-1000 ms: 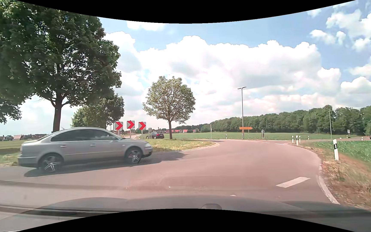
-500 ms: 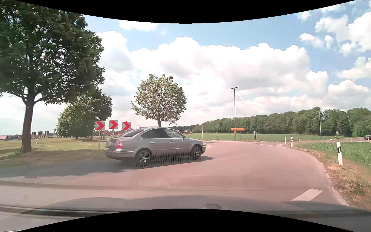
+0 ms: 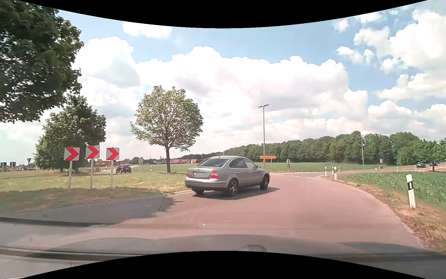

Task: Follow the waypoints while adhering to traffic rules and regulations

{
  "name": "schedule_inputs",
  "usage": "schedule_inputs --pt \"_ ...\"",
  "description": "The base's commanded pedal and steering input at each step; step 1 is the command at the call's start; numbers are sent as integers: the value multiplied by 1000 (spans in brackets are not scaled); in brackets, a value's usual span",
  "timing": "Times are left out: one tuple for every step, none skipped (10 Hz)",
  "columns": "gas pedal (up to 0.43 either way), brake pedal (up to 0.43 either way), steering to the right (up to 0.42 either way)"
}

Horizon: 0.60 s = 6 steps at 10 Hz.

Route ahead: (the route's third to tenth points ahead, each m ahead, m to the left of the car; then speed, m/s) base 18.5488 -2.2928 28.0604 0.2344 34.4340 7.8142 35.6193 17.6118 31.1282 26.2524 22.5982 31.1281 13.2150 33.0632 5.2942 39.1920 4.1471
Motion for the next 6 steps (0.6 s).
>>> schedule_inputs --pt "441 0 196" --pt "409 0 195" --pt "390 0 191" --pt "390 0 184" --pt "390 0 172" --pt "390 0 159"
